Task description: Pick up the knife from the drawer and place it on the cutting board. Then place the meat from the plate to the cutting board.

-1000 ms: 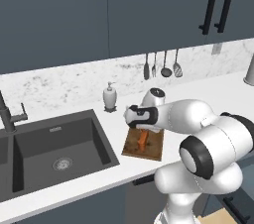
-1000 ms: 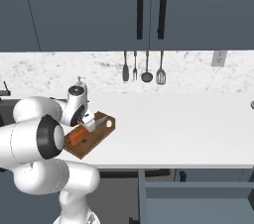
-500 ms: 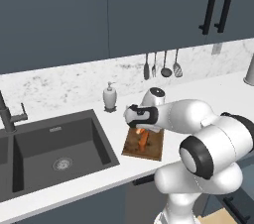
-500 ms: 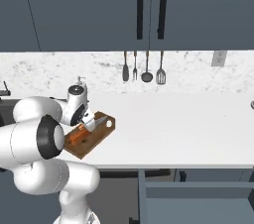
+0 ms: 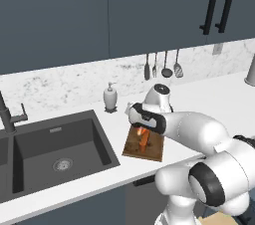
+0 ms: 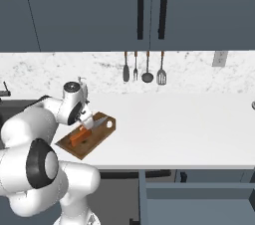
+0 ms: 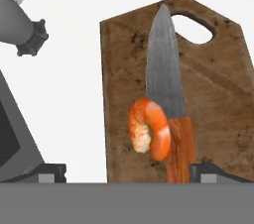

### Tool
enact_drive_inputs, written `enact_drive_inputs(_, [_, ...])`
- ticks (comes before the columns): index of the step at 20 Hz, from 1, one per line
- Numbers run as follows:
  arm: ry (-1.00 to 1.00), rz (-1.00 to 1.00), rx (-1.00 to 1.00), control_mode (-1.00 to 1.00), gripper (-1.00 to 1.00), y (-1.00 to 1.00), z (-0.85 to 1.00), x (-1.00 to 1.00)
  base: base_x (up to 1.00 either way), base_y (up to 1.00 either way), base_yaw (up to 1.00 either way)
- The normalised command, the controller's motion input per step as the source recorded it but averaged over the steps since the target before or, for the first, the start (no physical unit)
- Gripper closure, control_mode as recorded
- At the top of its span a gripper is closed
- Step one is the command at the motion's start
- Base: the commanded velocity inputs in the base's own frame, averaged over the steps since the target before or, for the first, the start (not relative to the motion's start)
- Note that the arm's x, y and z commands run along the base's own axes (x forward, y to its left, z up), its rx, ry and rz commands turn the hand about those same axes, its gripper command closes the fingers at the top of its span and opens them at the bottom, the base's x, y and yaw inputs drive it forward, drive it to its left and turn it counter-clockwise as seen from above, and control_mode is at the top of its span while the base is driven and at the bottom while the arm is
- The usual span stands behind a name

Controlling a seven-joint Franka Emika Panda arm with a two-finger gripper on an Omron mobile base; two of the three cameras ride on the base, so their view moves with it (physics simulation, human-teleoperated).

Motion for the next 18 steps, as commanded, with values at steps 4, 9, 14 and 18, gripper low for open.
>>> enact_drive_inputs(4, [-0.08, 0.0, 0.0, -1.0, -1.0, 0.0, 0.16, -0.58, 0.0, 0.0, 0.0])
enact_drive_inputs(9, [-0.21, 0.02, 0.0, -1.0, -1.0, 0.0, 0.15, -0.93, 0.0, 0.0, 0.0])
enact_drive_inputs(14, [-0.2, 0.0, -0.01, -1.0, -1.0, 0.29, 0.57, -0.89, 0.0, 0.0, 0.0])
enact_drive_inputs(18, [-0.17, 0.0, -0.12, -1.0, -1.0, 0.6, 0.5, -0.95, 0.0, 0.0, 0.0])
